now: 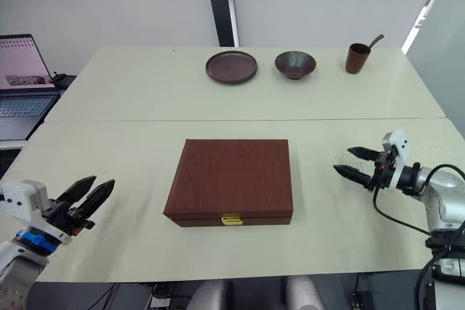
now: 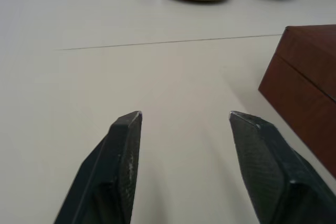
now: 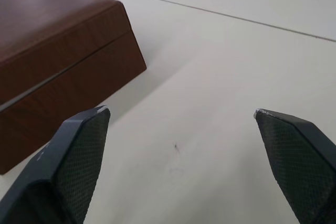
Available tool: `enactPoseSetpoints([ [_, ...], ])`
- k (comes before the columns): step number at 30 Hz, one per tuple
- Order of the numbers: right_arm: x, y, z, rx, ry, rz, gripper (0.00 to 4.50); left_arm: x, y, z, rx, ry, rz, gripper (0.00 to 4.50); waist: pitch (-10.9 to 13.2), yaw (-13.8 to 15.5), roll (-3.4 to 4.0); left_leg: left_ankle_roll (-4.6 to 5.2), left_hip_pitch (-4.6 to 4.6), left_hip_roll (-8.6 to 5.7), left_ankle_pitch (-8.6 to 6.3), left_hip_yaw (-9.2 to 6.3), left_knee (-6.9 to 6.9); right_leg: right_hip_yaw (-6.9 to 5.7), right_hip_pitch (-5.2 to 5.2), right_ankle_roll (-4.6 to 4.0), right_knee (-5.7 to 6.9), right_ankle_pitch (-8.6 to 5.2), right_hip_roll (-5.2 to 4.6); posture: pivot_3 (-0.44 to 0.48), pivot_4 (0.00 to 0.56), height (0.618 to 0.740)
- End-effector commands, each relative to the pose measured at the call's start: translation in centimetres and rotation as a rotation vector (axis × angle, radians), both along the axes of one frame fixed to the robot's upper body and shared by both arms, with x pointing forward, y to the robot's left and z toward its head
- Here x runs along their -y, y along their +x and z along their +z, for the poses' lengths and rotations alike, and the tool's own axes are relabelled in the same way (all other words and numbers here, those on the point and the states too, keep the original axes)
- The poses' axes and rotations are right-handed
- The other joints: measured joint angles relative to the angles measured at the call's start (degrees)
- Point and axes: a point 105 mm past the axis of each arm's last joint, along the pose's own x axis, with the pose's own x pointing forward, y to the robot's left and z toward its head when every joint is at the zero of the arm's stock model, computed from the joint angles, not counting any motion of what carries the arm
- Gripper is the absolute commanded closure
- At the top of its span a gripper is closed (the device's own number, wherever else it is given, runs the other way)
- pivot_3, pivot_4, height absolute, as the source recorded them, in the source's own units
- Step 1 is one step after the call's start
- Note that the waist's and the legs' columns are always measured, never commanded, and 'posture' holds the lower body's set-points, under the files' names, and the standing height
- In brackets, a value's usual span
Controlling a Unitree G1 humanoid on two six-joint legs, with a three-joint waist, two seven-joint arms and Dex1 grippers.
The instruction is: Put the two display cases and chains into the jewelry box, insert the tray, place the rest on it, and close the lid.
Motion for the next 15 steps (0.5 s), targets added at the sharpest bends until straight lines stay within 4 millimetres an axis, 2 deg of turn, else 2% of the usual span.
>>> enactPoseSetpoints([
  [1,0.7,-0.5,0.8,0.061,-0.032,-0.025,0.0,-1.1,1.1,0.4,0.002,0.051,-0.029,0.73,0.0,-0.02,0.0,0.0,-0.03,0.0,0.0,0.0,0.01,0.0,-0.01,0.0,-0.01,0.0,0.0,0.0,0.15,0.74],
  [3,1.2,-0.8,0.2,0.051,-0.054,-0.037,0.0,-1.1,1.5,0.0,-0.017,0.079,-0.063,0.08,0.0,-0.23,0.0,0.0,-0.01,-0.02,0.0,0.09,-0.01,0.07,-0.02,0.01,-0.02,0.01,-0.07,0.0,0.15,0.74],
  [4,1.4,-1.0,0.1,0.048,-0.063,-0.043,0.0,-0.9,1.6,-0.3,-0.03,0.079,-0.084,0.03,0.0,-0.26,0.0,-0.01,-0.02,-0.02,-0.01,0.11,-0.02,0.08,-0.04,0.02,-0.02,0.01,-0.07,0.0,0.15,0.74],
  [11,2.3,-1.1,-0.1,0.048,-0.093,-0.069,0.0,-0.8,2.0,-1.9,-0.101,0.148,-0.123,0.03,0.0,-0.15,0.0,-0.01,0.0,0.01,0.0,0.02,-0.03,0.01,-0.03,0.01,0.01,0.01,-0.08,0.0,0.15,0.74],
  [15,2.2,-1.1,0.0,0.052,-0.092,-0.07,0.0,-0.7,1.8,-2.0,-0.105,0.126,-0.127,0.03,0.0,-0.08,-0.01,-0.01,-0.01,0.0,0.0,0.03,-0.03,0.02,-0.03,0.02,0.02,0.02,-0.11,0.0,0.15,0.74],
])
